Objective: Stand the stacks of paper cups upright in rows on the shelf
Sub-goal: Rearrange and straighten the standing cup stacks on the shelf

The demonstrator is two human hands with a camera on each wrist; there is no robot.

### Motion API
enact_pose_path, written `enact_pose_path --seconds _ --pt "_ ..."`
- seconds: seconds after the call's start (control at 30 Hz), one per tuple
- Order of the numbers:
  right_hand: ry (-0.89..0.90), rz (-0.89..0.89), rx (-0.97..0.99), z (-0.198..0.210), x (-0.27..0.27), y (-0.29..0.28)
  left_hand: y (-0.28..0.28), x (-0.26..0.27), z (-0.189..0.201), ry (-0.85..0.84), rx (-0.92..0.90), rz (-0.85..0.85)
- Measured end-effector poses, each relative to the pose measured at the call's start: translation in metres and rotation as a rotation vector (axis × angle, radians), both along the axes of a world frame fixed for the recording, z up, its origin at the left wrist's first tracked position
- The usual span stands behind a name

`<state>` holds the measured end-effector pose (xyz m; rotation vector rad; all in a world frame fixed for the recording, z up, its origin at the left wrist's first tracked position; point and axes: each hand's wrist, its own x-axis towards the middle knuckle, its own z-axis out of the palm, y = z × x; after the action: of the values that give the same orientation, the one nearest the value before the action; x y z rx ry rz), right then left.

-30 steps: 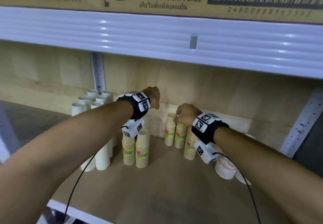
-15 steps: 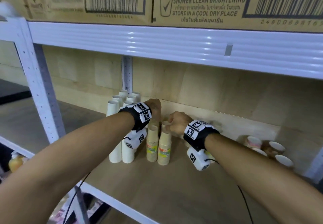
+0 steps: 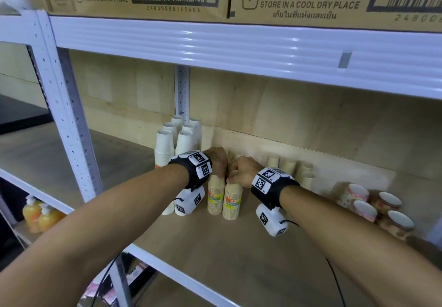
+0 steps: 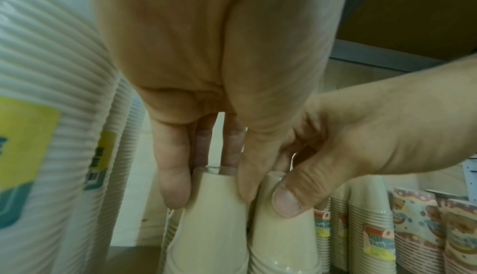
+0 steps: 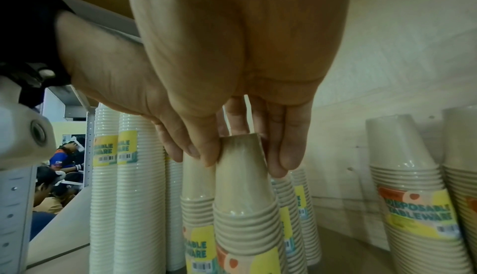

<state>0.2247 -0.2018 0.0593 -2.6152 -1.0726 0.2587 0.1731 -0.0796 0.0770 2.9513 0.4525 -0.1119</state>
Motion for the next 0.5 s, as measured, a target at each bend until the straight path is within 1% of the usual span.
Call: enact_pose_path --seconds 0.1,0.2,0.37,0.5 --pt "-0.005 -0.006 0.006 0.0 0.0 0.0 0.001 -0.001 0.001 0.025 -0.059 -0.024" --pt "-0.004 -0.006 0.01 0.0 0.0 0.0 0.001 -0.006 0.001 0.002 -0.088 -0.04" --pt "-0.007 0.014 0.003 0.002 -0.001 -0.003 0.0 -0.007 0.001 -0.005 -0.064 -0.057" --pt "0.005 0.043 -0.016 0.006 0.0 -0.01 -0.002 -0.008 0.005 0.026 -0.107 -0.084"
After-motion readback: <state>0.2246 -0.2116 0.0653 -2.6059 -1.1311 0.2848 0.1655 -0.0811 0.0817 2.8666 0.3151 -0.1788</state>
